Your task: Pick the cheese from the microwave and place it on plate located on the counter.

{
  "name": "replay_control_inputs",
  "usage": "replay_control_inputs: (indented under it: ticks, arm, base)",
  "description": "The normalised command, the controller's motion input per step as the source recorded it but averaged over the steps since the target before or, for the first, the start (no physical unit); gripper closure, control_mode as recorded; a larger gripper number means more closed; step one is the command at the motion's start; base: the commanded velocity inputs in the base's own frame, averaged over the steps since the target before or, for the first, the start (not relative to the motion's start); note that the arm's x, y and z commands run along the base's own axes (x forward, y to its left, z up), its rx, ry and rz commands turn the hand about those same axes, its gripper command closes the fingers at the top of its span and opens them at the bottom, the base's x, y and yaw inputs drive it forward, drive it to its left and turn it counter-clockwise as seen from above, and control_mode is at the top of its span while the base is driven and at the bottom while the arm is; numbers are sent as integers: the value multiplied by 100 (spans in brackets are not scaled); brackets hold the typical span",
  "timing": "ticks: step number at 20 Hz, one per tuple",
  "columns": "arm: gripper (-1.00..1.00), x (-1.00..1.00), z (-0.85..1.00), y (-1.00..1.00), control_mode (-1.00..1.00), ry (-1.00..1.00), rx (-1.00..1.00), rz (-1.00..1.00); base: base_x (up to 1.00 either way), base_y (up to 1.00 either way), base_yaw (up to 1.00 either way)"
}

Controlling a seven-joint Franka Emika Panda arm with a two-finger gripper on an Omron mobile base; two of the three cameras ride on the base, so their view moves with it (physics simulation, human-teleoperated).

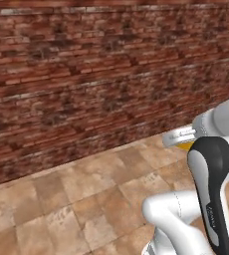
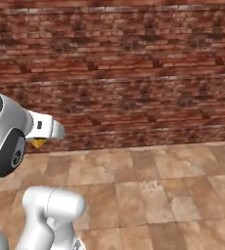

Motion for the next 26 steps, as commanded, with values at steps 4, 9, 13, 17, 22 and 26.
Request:
replay_control_inputs:
  ticks: [4,9,13,17,22,26]
  arm:
    - [100,0,0,0,100,0,0,0]
    - [100,0,0,0,100,0,0,0]
    - [100,0,0,0,100,0,0,0]
    - [100,0,0,0,100,0,0,0]
    - [100,0,0,0,100,0,0,0]
    - [100,0,0,0,100,0,0,0]
  base:
    - [0,0,-100]
    - [0,0,-100]
    - [0,0,-100]
    - [0,2,-100]
    - [0,6,-100]
    - [0,13,-99]
